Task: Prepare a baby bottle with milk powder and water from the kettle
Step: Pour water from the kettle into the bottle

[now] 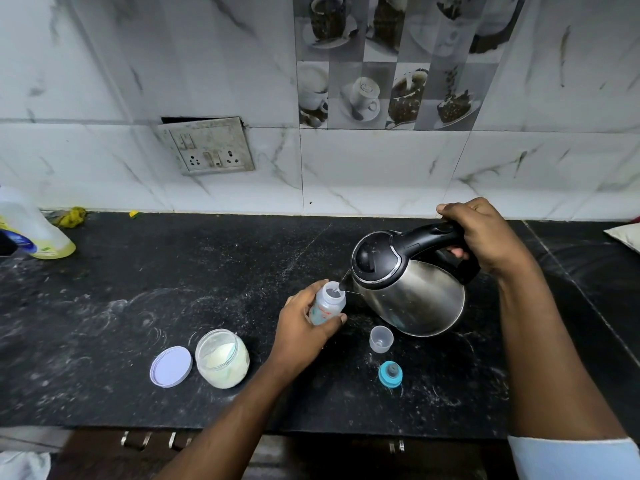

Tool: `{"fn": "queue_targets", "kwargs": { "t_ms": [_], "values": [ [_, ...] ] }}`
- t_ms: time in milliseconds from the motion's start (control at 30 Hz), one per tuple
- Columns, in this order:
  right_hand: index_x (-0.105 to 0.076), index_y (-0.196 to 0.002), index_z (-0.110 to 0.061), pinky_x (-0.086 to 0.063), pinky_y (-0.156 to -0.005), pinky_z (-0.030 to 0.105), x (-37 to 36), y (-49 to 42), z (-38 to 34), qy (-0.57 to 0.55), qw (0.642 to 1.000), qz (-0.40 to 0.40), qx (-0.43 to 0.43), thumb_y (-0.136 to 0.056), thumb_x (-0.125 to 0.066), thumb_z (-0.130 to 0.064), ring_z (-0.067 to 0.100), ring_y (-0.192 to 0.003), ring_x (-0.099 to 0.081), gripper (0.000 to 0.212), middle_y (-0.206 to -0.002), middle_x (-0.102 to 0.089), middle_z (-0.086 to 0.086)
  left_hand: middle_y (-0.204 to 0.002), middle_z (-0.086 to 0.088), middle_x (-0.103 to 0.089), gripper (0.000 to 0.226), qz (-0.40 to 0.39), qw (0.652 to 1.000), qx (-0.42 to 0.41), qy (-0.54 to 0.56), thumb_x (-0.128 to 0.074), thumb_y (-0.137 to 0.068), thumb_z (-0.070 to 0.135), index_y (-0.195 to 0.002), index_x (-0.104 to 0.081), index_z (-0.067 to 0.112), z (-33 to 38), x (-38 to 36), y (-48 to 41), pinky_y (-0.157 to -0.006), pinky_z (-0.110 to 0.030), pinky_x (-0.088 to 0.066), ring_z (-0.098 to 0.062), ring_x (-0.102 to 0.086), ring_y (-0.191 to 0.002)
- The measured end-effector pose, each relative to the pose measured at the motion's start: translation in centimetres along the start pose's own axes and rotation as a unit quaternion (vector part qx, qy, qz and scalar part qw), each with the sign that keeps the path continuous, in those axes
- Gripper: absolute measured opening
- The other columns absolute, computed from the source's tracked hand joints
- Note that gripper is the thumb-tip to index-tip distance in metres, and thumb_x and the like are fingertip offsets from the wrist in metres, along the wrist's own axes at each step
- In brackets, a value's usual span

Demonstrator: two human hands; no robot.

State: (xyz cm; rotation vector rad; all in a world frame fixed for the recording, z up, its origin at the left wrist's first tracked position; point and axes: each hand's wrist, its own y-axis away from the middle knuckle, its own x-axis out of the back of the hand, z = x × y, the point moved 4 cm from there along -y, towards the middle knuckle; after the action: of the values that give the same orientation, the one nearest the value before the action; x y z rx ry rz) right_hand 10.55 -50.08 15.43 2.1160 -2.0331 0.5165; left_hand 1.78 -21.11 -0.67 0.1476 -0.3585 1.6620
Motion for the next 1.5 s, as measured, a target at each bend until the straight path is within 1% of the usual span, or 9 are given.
{"fn": "queue_targets", "kwargs": {
  "t_ms": [133,367,500,633,767,867,1033,1200,1500],
  "values": [
    [-0.056,-0.045,-0.006,-0.03,-0.035,0.017,0.2,-0.1,0.1,-0.029,1.0,0.005,0.0,-0.091,-0.056,-0.038,0.02,-0.028,-0.034,0.057,-0.036,-0.042,0.013,-0.125,0.01,-0.076,0.062,-0.002,1.0,0.009,0.029,-0.095,-0.078,0.025,-0.132,-0.071,0.041,0.1,-0.1,-0.1,-0.106,-0.051,-0.057,-0.022,-0.069,-0.121],
    [-0.058,-0.044,-0.013,-0.025,-0.032,0.017,0.7,-0.5,0.9,-0.127,0.991,0.038,-0.008,-0.084,-0.061,-0.039,0.017,-0.025,-0.034,0.048,-0.034,-0.042,0.005,-0.129,0.003,-0.076,0.065,0.005,0.998,0.024,0.065,-0.092,-0.074,0.031,-0.135,-0.071,0.035,0.8,-0.1,-0.4,-0.107,-0.053,-0.057,-0.026,-0.071,-0.12],
    [-0.057,-0.047,-0.017,-0.022,-0.034,0.017,0.7,-1.1,1.8,-0.195,0.977,0.09,-0.018,-0.078,-0.064,-0.04,0.018,-0.026,-0.034,0.039,-0.035,-0.04,0.004,-0.128,0.002,-0.077,0.064,0.01,0.997,0.028,0.073,-0.092,-0.073,0.034,-0.133,-0.071,0.035,0.5,0.0,-0.2,-0.105,-0.053,-0.059,-0.024,-0.074,-0.116],
    [-0.054,-0.061,-0.017,-0.021,-0.037,0.015,-0.1,-1.6,3.2,-0.263,0.951,0.158,-0.038,-0.08,-0.061,-0.035,0.017,-0.027,-0.035,0.027,-0.038,-0.041,0.003,-0.128,0.007,-0.078,0.064,0.017,0.997,0.03,0.075,-0.093,-0.074,0.034,-0.134,-0.071,0.034,-0.2,0.3,0.5,-0.103,-0.042,-0.061,-0.017,-0.076,-0.113],
    [-0.057,-0.06,-0.019,-0.022,-0.038,0.012,-2.7,-2.4,4.1,-0.323,0.927,0.183,-0.053,-0.08,-0.056,-0.031,0.014,-0.028,-0.035,0.023,-0.04,-0.044,0.001,-0.124,0.013,-0.079,0.062,0.033,0.995,0.048,0.08,-0.095,-0.075,0.021,-0.13,-0.071,0.037,-1.1,0.6,1.5,-0.092,-0.018,-0.057,-0.006,-0.076,-0.109],
    [-0.054,-0.063,-0.018,-0.021,-0.037,0.013,-5.0,-3.4,5.2,-0.353,0.916,0.18,-0.054,-0.08,-0.055,-0.029,0.015,-0.028,-0.037,0.021,-0.042,-0.045,0.001,-0.122,0.018,-0.079,0.063,0.037,0.995,0.058,0.07,-0.097,-0.077,0.014,-0.132,-0.072,0.031,-1.9,0.9,2.2,-0.092,-0.013,-0.054,-0.003,-0.075,-0.111],
    [-0.061,-0.049,-0.02,-0.02,-0.036,0.014,-9.1,-5.6,7.8,-0.373,0.913,0.154,-0.062,-0.079,-0.052,-0.027,0.015,-0.028,-0.038,0.032,-0.042,-0.046,0.001,-0.122,0.02,-0.078,0.063,0.047,0.996,0.065,0.05,-0.096,-0.079,0.009,-0.135,-0.071,0.025,-2.7,0.9,3.3,-0.094,-0.011,-0.053,0.0,-0.074,-0.112],
    [-0.054,-0.061,-0.013,-0.022,-0.035,0.013,-12.9,-7.7,10.4,-0.349,0.925,0.129,-0.073,-0.079,-0.052,-0.025,0.015,-0.028,-0.038,0.022,-0.043,-0.047,0.002,-0.125,0.019,-0.078,0.063,0.053,0.996,0.059,0.03,-0.097,-0.078,0.017,-0.132,-0.07,0.035,-3.1,0.5,4.4,-0.098,-0.01,-0.05,0.0,-0.072,-0.118],
    [-0.058,-0.046,-0.019,-0.022,-0.036,0.013,-17.0,-9.1,13.3,-0.353,0.924,0.1,-0.107,-0.079,-0.051,-0.027,0.014,-0.028,-0.037,0.034,-0.041,-0.047,0.002,-0.128,0.017,-0.076,0.063,0.073,0.996,0.053,0.012,-0.097,-0.076,0.03,-0.13,-0.068,0.048,-4.2,0.7,5.3,-0.103,-0.017,-0.052,-0.004,-0.07,-0.123]
  ]
}}
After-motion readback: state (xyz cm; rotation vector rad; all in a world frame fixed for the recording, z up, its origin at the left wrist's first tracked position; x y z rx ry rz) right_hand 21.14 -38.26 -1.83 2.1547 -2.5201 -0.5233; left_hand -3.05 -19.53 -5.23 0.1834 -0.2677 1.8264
